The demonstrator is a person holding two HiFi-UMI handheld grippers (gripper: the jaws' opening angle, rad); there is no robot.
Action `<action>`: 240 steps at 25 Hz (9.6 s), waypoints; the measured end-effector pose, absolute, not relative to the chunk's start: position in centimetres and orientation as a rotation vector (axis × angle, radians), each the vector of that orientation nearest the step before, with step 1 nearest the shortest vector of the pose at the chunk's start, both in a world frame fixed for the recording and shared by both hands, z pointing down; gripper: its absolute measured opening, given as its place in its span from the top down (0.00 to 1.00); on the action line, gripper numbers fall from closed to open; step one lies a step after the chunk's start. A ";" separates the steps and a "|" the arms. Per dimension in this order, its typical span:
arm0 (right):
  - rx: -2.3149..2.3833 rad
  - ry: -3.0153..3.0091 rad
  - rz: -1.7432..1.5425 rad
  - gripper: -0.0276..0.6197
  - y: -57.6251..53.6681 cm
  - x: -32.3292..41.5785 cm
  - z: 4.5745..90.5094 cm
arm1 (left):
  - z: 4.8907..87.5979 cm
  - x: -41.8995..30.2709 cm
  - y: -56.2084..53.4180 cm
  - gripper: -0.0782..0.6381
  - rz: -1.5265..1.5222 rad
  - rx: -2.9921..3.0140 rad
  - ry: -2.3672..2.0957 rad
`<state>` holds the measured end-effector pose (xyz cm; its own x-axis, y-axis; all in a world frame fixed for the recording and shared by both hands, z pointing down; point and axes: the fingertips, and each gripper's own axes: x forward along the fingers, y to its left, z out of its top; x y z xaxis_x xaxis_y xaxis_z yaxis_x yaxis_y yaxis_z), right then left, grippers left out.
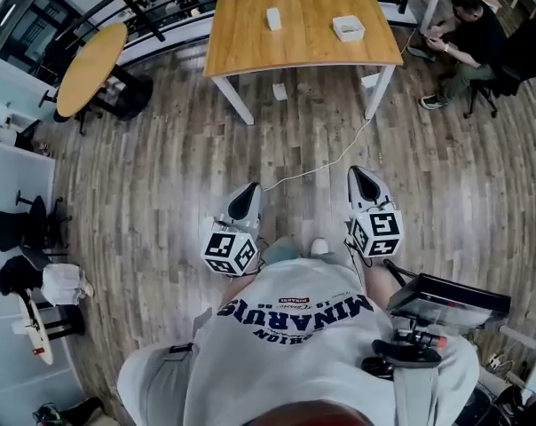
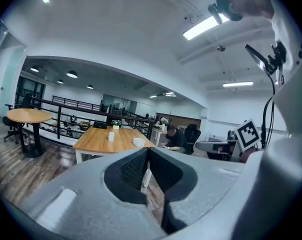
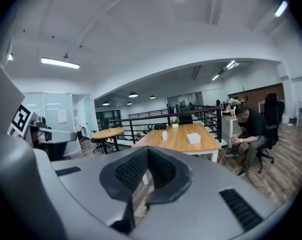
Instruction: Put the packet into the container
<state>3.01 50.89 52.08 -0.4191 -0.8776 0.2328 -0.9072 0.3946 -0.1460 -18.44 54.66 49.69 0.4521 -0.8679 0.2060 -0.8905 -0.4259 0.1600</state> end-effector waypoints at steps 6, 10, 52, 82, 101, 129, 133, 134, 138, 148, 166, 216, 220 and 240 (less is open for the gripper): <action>1.530 -2.504 0.404 0.94 50.5 2.5 54.0 | 50.5 -18.4 54.6 0.87 0.134 2.448 -1.537; 1.476 -2.474 0.415 0.94 49.5 1.5 55.0 | 51.2 -18.6 52.8 0.87 0.121 2.443 -1.525; 1.661 -2.193 0.539 0.94 23.4 -6.0 56.5 | 54.0 -29.0 18.2 0.87 0.109 2.586 -1.285; 1.424 -2.373 0.532 0.94 -13.5 5.4 56.8 | 50.6 -16.4 -10.6 0.87 0.084 2.447 -1.484; 1.334 -2.371 0.483 0.94 -24.8 3.5 54.5 | 50.7 -15.0 -22.7 0.85 0.300 2.519 -1.473; 1.524 -2.306 0.539 0.94 -28.4 6.7 54.6 | 59.0 -16.3 -32.8 0.30 1.155 2.587 -1.181; 1.582 -2.280 0.583 0.94 -27.5 8.5 55.5 | 60.0 -16.5 -35.0 0.18 1.457 2.607 -1.025; 1.597 -2.275 0.589 0.94 -27.3 8.9 55.5 | 60.4 -16.7 -35.6 0.10 1.532 2.600 -0.981; 1.642 -2.261 0.604 0.94 -26.8 10.0 56.0 | 62.9 -17.9 -38.5 0.06 1.767 2.552 -0.844; 1.755 -2.173 0.643 0.94 -24.7 13.7 56.9 | 70.5 -17.1 -41.9 0.06 2.008 2.429 -0.460; 1.907 -2.013 0.711 0.94 -19.6 17.8 57.5 | 85.1 -17.4 -42.0 0.06 2.157 2.198 -0.162; 1.790 -2.060 0.726 0.94 -25.3 14.1 58.5 | 70.8 -23.7 -44.0 0.24 2.269 2.020 -0.393; 1.756 -2.087 0.713 0.94 -26.1 13.3 58.3 | 64.9 -23.1 -42.9 0.24 2.229 2.045 -0.458; 1.685 -2.153 0.694 0.94 -28.4 10.7 58.2 | 56.8 -21.6 -39.3 0.24 2.141 2.053 -0.564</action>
